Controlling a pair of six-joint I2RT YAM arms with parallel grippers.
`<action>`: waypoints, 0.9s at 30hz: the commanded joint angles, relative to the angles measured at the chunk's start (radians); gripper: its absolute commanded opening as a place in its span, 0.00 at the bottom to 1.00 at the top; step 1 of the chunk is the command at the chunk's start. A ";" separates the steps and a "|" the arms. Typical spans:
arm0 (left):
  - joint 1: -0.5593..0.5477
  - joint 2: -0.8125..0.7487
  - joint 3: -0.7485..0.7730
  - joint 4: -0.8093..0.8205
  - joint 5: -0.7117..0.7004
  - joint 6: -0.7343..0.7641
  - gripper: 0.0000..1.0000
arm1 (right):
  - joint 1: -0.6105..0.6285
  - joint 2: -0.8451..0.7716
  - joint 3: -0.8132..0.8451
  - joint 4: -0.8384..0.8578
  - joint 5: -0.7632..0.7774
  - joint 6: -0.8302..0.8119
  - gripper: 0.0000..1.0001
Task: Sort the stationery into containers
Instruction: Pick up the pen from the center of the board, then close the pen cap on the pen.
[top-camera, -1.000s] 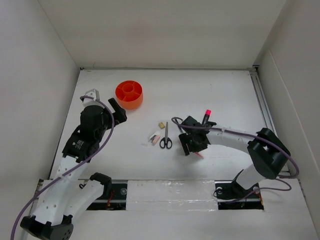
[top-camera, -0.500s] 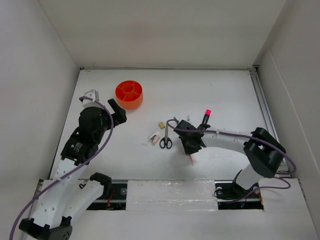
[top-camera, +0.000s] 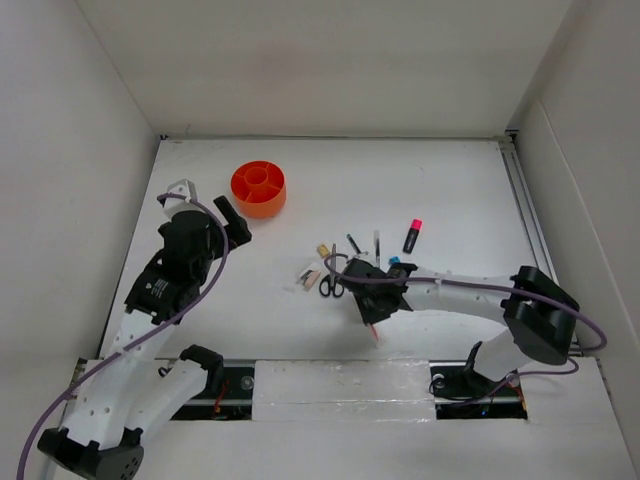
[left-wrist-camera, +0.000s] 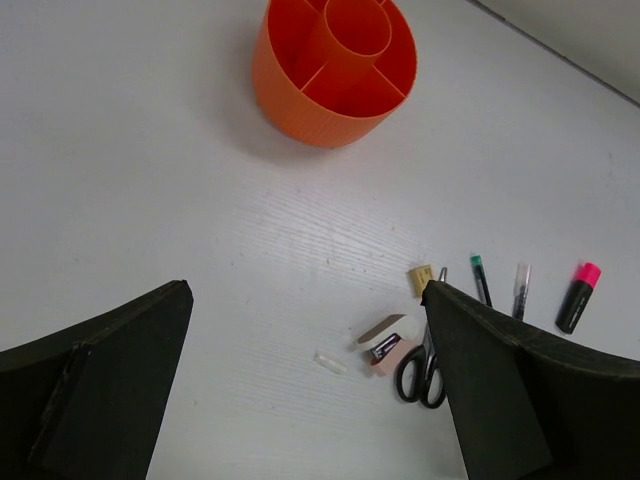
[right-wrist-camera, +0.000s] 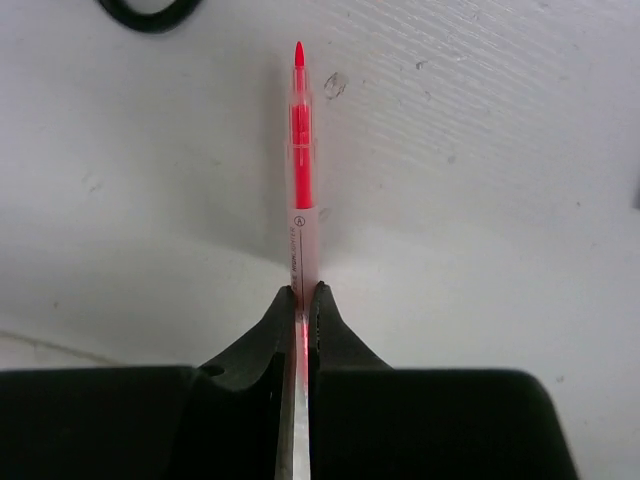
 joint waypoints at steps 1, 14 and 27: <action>-0.003 0.055 0.042 -0.067 -0.031 -0.071 1.00 | 0.014 -0.134 0.094 -0.114 0.067 0.021 0.00; -0.003 0.173 -0.147 -0.008 0.122 -0.465 0.97 | 0.014 -0.363 0.172 -0.073 0.168 -0.154 0.00; -0.491 0.504 0.045 -0.353 -0.237 -1.073 1.00 | 0.005 -0.579 0.163 -0.035 0.147 -0.234 0.00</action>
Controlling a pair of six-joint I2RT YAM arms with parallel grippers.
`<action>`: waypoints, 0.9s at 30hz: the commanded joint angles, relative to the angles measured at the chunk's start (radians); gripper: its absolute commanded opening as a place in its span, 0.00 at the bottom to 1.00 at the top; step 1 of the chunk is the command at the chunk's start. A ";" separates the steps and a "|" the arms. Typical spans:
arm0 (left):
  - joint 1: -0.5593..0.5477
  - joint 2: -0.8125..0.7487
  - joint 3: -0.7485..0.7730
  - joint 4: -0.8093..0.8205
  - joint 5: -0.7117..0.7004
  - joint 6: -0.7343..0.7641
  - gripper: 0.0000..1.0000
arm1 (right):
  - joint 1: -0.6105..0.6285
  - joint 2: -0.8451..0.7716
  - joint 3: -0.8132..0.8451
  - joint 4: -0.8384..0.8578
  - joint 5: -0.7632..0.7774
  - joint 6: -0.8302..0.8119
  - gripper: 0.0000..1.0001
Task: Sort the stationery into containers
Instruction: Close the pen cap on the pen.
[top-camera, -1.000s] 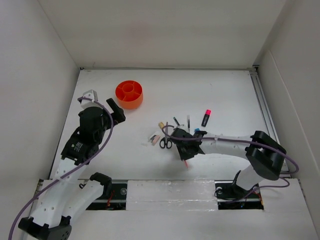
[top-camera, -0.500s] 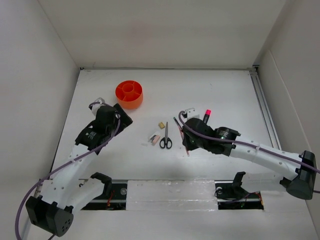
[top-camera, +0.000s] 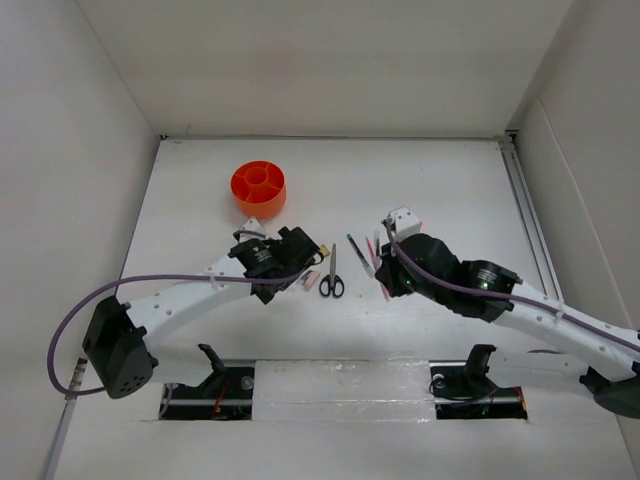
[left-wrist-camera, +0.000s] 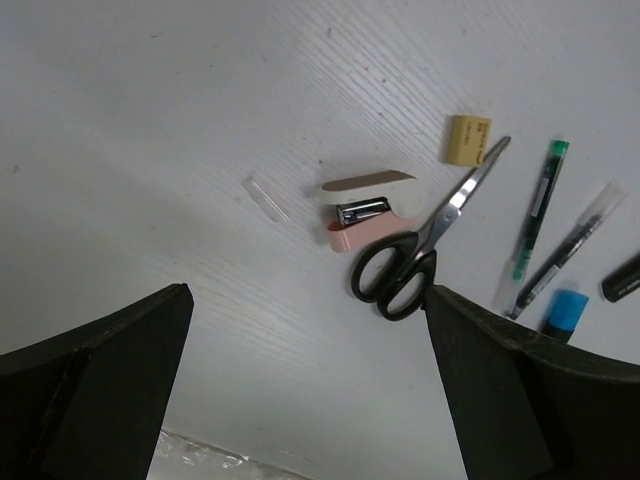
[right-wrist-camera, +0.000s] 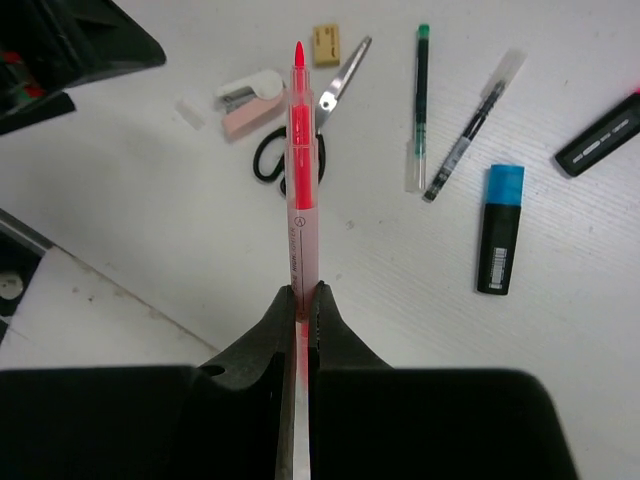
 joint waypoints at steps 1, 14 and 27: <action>0.026 -0.014 -0.055 -0.022 -0.049 -0.155 1.00 | -0.004 -0.081 0.026 0.034 0.010 -0.030 0.00; 0.060 0.094 -0.136 0.133 0.030 -0.224 0.91 | -0.004 -0.212 0.035 -0.024 -0.001 -0.068 0.00; 0.088 0.118 -0.196 0.194 0.060 -0.304 0.69 | -0.004 -0.244 -0.009 -0.015 -0.076 -0.097 0.00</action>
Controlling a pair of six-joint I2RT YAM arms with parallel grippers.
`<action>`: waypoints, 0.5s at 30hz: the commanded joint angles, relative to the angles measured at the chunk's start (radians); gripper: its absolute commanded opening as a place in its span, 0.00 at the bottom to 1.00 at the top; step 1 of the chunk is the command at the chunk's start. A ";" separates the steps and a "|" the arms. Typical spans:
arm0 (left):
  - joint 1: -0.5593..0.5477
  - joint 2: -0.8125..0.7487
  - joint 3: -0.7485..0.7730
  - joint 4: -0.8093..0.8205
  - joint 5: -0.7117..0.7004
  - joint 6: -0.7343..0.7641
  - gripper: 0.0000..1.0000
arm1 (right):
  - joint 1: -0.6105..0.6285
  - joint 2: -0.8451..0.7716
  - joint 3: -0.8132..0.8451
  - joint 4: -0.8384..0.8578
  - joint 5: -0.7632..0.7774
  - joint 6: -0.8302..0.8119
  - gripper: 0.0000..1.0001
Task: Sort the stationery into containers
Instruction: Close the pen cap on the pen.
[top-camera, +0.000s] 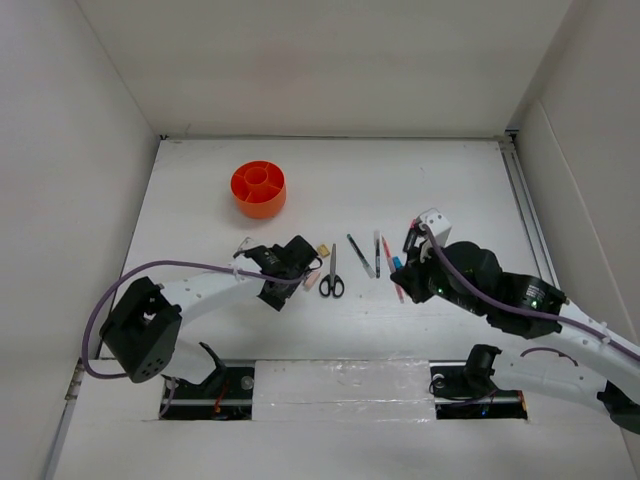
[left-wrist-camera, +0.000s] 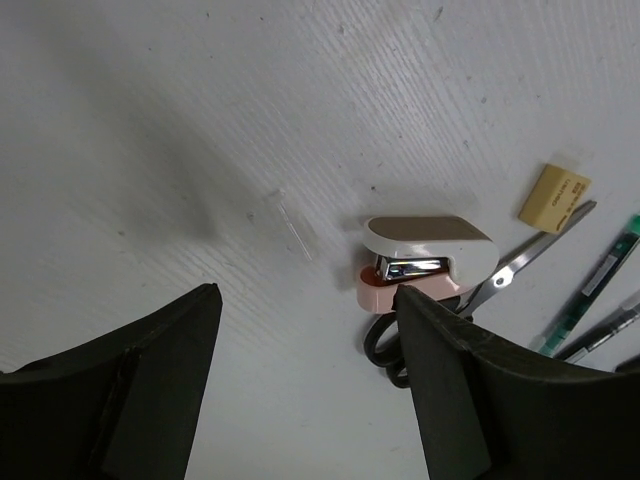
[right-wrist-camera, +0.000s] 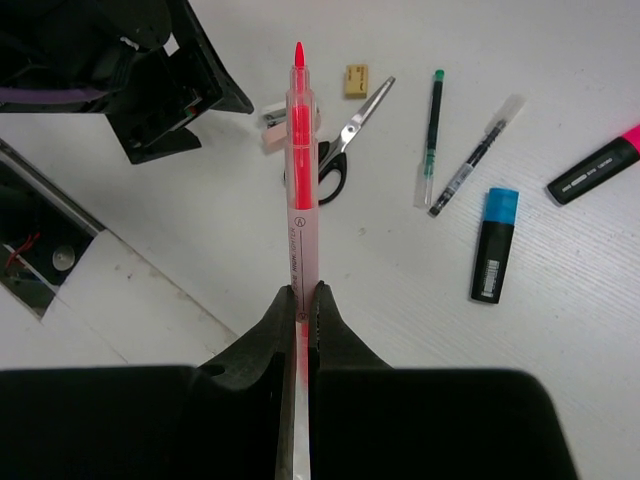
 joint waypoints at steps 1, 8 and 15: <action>0.010 -0.002 -0.031 -0.012 -0.049 -0.109 0.66 | -0.004 -0.009 0.000 0.026 -0.025 -0.024 0.00; 0.021 0.030 -0.051 -0.031 -0.049 -0.141 0.59 | -0.004 0.010 -0.009 0.035 -0.052 -0.043 0.00; 0.053 0.051 -0.060 -0.012 -0.049 -0.141 0.55 | -0.004 0.001 -0.009 0.035 -0.086 -0.052 0.00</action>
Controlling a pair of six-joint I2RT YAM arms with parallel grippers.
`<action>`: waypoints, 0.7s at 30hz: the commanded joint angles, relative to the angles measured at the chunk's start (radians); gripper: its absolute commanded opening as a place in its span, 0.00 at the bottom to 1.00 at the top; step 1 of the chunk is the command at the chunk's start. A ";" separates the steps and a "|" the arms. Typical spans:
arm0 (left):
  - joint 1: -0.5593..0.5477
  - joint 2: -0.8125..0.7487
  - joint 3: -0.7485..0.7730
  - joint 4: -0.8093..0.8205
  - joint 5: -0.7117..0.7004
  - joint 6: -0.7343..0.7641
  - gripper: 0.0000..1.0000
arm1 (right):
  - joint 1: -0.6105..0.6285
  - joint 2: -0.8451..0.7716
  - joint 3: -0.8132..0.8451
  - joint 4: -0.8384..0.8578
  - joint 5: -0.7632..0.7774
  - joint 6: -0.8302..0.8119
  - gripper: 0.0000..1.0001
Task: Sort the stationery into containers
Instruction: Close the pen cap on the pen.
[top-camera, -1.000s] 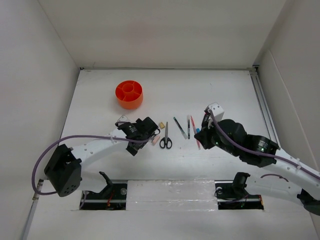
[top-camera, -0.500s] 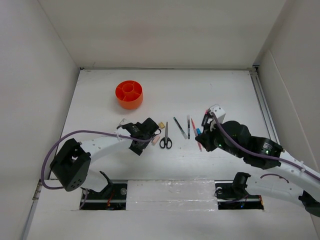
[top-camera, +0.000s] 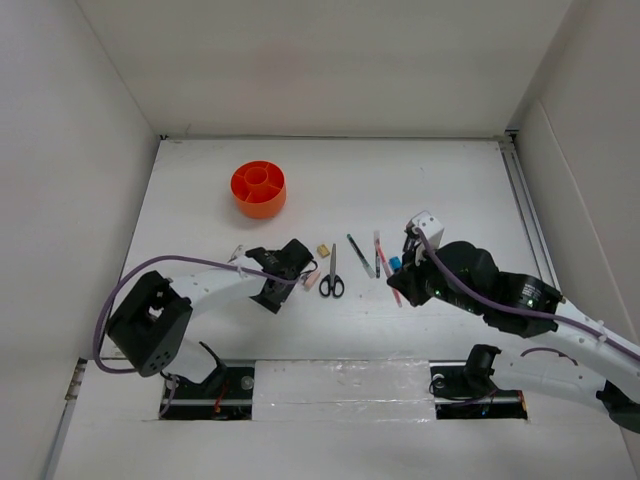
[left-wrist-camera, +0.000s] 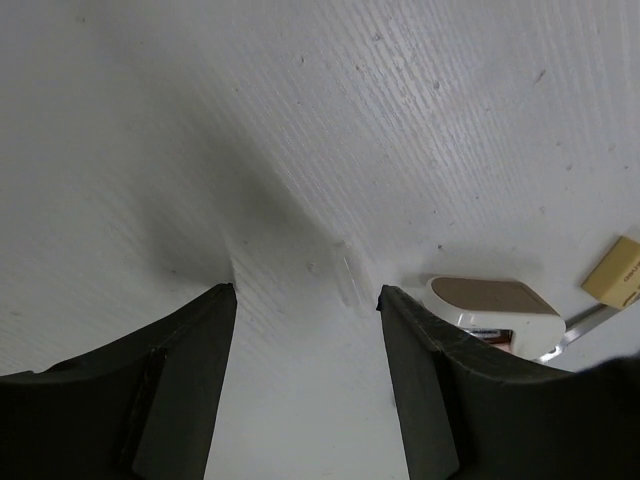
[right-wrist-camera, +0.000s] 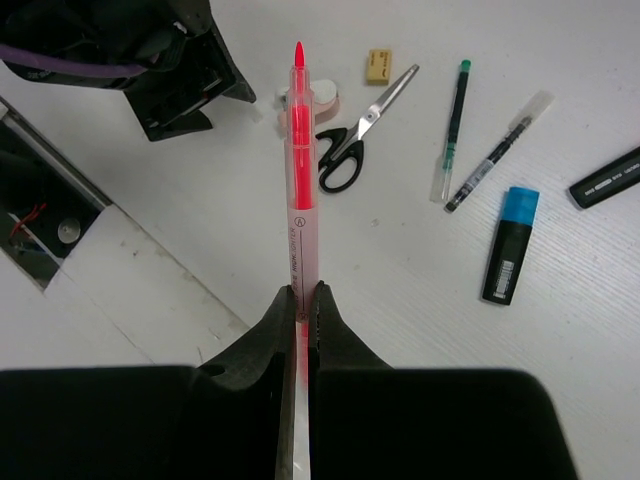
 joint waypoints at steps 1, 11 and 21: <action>0.015 0.026 -0.007 -0.013 -0.059 -0.077 0.55 | -0.004 -0.014 -0.003 0.035 -0.024 -0.020 0.00; 0.024 0.114 0.033 0.007 -0.045 -0.046 0.55 | -0.004 -0.014 -0.012 0.044 -0.062 -0.029 0.00; 0.035 0.184 0.137 -0.119 -0.004 -0.037 0.54 | -0.004 -0.034 -0.012 0.044 -0.062 -0.029 0.00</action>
